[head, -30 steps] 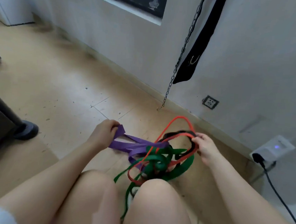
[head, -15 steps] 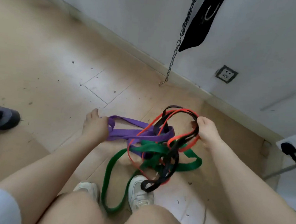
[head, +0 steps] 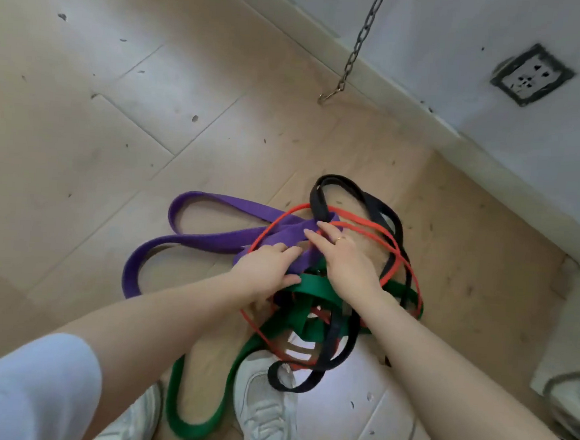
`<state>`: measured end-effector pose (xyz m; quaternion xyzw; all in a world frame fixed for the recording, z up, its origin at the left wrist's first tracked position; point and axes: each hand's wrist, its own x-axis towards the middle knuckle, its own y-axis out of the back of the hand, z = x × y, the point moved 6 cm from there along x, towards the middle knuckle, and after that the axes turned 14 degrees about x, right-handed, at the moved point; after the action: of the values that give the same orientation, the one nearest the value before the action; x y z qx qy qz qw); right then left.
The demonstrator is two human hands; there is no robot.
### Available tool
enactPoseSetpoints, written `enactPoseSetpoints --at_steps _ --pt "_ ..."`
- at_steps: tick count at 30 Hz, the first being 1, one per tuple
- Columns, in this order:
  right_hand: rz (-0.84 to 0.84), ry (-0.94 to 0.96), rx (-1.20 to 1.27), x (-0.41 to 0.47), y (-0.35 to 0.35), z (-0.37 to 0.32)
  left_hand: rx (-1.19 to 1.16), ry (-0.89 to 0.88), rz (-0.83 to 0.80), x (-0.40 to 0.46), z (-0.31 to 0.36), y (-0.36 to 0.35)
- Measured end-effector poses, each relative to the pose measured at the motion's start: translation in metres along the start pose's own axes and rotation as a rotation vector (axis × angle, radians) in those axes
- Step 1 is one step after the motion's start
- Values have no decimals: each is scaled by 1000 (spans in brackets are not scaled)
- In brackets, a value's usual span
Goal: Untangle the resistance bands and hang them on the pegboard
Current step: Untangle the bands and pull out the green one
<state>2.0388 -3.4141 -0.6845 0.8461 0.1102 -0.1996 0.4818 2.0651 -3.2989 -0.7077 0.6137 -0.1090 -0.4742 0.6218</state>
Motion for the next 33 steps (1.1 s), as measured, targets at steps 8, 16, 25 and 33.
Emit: enactPoseSetpoints --at_steps 8,16,25,33 --pt "14 238 -363 2 25 -24 64 67 201 -27 -5 24" --pt "205 81 -203 -76 105 -67 121 -76 501 -101 14 134" --pt "595 173 965 -186 240 -149 -194 -67 731 -200 50 224" --pt "805 559 1813 -248 313 -188 -288 32 979 -260 49 285"
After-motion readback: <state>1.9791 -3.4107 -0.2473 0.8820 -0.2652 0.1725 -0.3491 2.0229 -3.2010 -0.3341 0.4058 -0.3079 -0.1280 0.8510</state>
